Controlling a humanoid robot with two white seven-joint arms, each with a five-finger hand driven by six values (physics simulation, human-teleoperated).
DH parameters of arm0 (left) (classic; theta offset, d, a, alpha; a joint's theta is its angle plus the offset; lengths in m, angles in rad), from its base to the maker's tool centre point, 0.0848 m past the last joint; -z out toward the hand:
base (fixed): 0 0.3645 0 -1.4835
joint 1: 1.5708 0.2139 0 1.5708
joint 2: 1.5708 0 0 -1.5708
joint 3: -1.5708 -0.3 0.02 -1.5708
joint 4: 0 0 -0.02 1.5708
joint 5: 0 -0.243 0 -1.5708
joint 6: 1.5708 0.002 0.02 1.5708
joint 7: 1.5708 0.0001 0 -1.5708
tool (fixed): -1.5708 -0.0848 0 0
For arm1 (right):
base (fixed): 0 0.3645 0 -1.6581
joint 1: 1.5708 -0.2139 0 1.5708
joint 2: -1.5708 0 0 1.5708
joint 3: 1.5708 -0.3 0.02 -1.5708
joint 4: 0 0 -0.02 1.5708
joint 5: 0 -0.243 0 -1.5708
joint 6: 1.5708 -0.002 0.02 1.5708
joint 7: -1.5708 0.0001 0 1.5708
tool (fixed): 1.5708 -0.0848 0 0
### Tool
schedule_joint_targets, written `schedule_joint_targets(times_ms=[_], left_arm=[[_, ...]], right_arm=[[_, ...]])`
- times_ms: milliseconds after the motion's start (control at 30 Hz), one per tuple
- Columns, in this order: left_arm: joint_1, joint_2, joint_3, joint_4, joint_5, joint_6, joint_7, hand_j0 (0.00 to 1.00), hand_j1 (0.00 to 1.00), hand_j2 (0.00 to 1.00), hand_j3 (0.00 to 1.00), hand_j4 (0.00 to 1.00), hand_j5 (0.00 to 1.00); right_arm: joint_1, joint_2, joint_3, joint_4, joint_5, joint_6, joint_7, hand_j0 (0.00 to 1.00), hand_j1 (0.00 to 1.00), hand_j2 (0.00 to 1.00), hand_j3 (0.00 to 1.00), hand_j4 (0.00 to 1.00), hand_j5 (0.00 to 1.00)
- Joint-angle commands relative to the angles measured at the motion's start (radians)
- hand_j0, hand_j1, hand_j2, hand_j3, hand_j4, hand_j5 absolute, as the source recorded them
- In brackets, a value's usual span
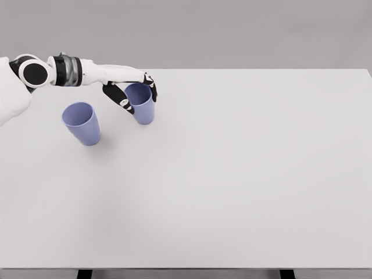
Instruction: Place the right cup on the left cup with left arm
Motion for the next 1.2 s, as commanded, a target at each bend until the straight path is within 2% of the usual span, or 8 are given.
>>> schedule_joint_targets(times_ms=[0, 67, 433, 767, 900, 1167], left_arm=[[0.0, 0.002, 0.013, -0.011, 0.009, 0.003, 0.0, 0.49, 0.49, 0.49, 0.49, 0.49, 0.49], [-0.003, 0.019, 0.015, -0.061, 0.016, 0.003, 0.0, 0.49, 0.49, 0.49, 0.49, 0.49, 0.49], [-0.032, 0.239, 0.013, -0.311, 0.129, 0.003, 0.0, 0.49, 0.49, 0.49, 0.49, 0.49, 0.49], [-0.09, 0.441, 0.013, -0.472, 0.195, 0.003, 0.0, 0.49, 0.49, 0.49, 0.49, 0.49, 0.49], [-0.106, 0.518, 0.013, -0.517, 0.204, 0.003, 0.0, 0.49, 0.49, 0.49, 0.49, 0.49, 0.49], [-0.106, 0.588, -0.001, -0.524, 0.206, 0.003, 0.0, 0.49, 0.49, 0.49, 0.49, 0.49, 0.49]], right_arm=[[0.0, 0.0, 0.0, 0.0, 0.0, 0.0, 0.0, 1.0, 1.0, 1.0, 1.0, 1.0, 1.0], [0.0, 0.0, 0.0, 0.0, 0.0, 0.0, 0.0, 1.0, 1.0, 1.0, 1.0, 1.0, 1.0], [0.0, 0.0, 0.0, 0.0, 0.0, 0.0, 0.0, 1.0, 1.0, 1.0, 1.0, 1.0, 1.0], [0.0, 0.0, 0.0, 0.0, 0.0, 0.0, 0.0, 1.0, 1.0, 1.0, 1.0, 1.0, 1.0], [0.0, 0.0, 0.0, 0.0, 0.0, 0.0, 0.0, 1.0, 1.0, 1.0, 1.0, 1.0, 1.0], [0.0, 0.0, 0.0, 0.0, 0.0, 0.0, 0.0, 1.0, 1.0, 1.0, 1.0, 1.0, 1.0]])
